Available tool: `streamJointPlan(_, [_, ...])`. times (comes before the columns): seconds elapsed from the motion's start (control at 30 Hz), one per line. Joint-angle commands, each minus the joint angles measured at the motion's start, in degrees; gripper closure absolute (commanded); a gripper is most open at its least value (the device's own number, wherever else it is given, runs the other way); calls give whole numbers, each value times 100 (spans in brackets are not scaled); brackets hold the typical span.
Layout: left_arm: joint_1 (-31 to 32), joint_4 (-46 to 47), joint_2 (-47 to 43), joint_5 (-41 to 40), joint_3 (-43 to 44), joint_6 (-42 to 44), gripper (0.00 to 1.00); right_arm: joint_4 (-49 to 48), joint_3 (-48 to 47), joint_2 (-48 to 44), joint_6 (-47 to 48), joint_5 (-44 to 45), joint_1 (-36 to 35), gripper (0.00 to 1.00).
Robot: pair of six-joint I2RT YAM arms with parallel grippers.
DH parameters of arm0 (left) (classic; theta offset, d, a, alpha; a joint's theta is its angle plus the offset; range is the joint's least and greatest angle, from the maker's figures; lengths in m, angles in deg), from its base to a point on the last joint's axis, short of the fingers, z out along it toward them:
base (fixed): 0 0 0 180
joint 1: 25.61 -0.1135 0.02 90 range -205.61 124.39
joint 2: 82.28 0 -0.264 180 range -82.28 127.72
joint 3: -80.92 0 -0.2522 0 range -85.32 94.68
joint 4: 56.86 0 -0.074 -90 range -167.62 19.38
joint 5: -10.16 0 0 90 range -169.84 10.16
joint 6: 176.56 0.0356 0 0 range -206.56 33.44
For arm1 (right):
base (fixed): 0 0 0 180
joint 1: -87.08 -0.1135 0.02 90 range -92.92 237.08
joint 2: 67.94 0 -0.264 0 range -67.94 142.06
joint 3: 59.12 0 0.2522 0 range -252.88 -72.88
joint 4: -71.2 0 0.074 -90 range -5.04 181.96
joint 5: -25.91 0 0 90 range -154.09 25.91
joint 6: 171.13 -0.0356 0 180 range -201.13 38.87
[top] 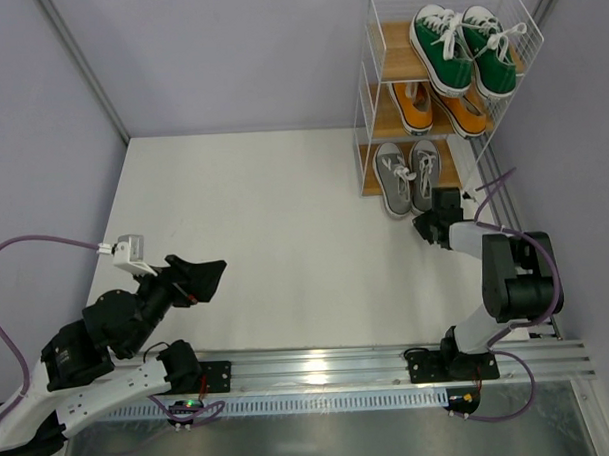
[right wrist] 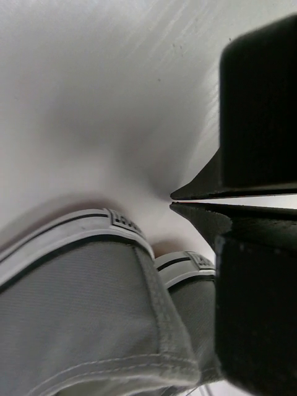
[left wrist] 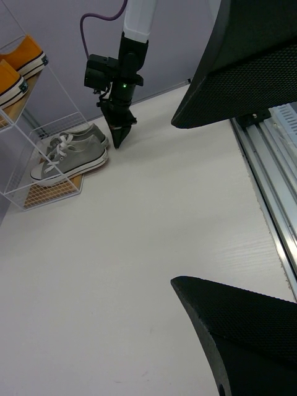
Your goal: Place and organize the shoes onto the shoe shelf
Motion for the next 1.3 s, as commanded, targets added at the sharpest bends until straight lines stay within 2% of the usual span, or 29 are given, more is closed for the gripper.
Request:
streamJointPlan(0.0, [7, -86, -44, -73, 186, -32, 0, -459, -119, 56, -467, 132, 209, 96])
streamJointPlan(0.2, [8, -104, -1, -90, 195, -32, 0, -301, -470, 205, -494, 220, 464, 96])
streamJointPlan(0.43, [7, -113, -9, -126, 186, -6, 0, -503, -778, 478, -317, -114, 710, 96])
streamJointPlan(0.9, [8, -192, -62, -205, 195, 21, 0, -293, -1086, 425, -124, -149, 939, 96])
streamJointPlan(1.0, [7, -218, -62, -222, 195, 21, 0, 24, -964, 232, -19, -149, 939, 96])
streamJointPlan(1.13, [7, -183, -158, -249, 125, 12, 0, 138, -280, -93, -1, -315, 939, 96])
streamJointPlan(1.27, [7, -87, -150, -231, 37, 29, 0, -132, 337, -479, 8, -841, 817, 96])
